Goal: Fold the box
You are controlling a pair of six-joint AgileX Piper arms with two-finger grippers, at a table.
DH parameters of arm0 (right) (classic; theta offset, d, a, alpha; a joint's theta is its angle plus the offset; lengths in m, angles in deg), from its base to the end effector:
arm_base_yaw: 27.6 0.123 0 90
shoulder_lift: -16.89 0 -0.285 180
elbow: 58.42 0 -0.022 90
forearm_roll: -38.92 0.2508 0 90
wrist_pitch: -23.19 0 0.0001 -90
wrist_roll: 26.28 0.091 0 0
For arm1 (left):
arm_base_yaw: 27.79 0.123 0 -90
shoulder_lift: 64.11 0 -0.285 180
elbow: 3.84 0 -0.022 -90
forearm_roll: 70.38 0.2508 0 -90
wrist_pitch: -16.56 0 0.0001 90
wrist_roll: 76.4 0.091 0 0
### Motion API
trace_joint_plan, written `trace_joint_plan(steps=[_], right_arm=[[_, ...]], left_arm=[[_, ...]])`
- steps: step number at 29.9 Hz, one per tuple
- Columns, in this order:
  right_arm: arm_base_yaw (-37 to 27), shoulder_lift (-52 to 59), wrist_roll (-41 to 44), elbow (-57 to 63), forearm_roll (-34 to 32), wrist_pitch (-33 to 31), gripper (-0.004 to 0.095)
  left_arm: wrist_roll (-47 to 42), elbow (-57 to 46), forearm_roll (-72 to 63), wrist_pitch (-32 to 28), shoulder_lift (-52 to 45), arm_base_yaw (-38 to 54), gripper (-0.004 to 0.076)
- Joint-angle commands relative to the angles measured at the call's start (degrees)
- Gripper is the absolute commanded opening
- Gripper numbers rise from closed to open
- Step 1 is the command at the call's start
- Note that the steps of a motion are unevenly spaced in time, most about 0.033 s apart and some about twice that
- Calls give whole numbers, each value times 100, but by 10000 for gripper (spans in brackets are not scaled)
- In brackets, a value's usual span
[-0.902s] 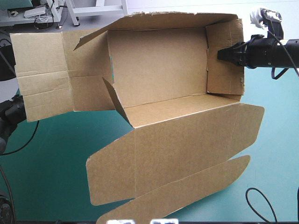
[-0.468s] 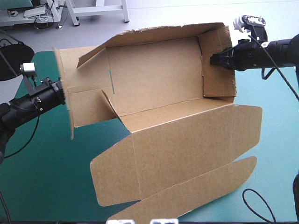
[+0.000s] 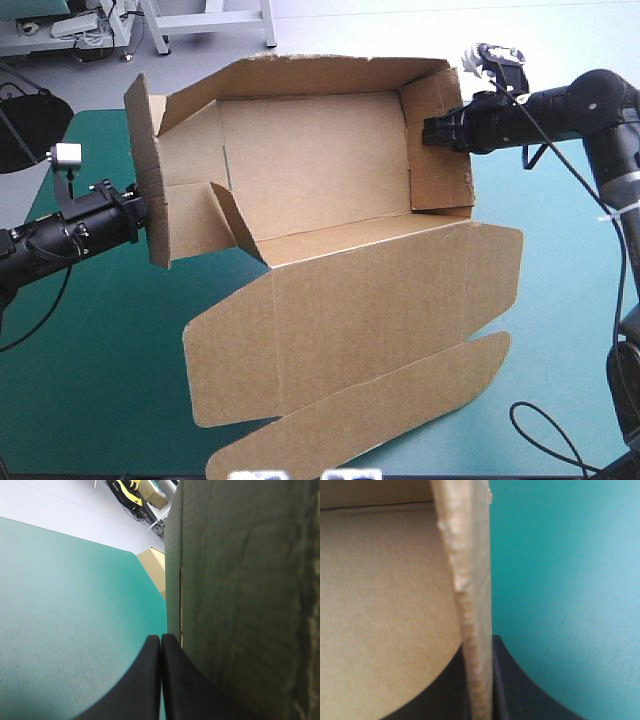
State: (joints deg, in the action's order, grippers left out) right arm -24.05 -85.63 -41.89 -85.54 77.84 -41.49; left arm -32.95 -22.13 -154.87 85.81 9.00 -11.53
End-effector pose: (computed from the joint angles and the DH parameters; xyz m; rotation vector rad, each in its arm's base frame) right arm 0.3488 0.0734 0.4336 -0.3018 2.2716 0.7650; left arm 0.2161 -0.0252 0.4026 0.1145 1.8402 -1.2695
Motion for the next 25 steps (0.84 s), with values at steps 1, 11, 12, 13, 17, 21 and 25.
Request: trace_joint_plan(steps=[1, 11, 12, 13, 17, 21, 25], right_arm=[[146, 73, 62, -142, 297, 384, -17], [400, -317, 52, -142, 276, 553, -17], [400, -363, 52, -142, 237, 565, -17], [400, -367, 52, -142, 236, 565, -17], [412, -454, 39, -142, 249, 565, -17], [497, -541, 39, -142, 261, 620, -17], [629, -647, 39, -142, 261, 739, -17]], left_arm=[[-110, 183, -90, 484, -170, -18, -9], [-250, 183, 392, 444, -170, -18, -9], [-280, 183, 473, 444, -170, -18, -9], [-326, 183, 572, 411, -170, -18, -9], [-338, 183, 637, 387, -170, -18, -9], [-351, 183, 624, 387, -170, -18, -9], [-363, 183, 624, 387, -170, -18, -9]])
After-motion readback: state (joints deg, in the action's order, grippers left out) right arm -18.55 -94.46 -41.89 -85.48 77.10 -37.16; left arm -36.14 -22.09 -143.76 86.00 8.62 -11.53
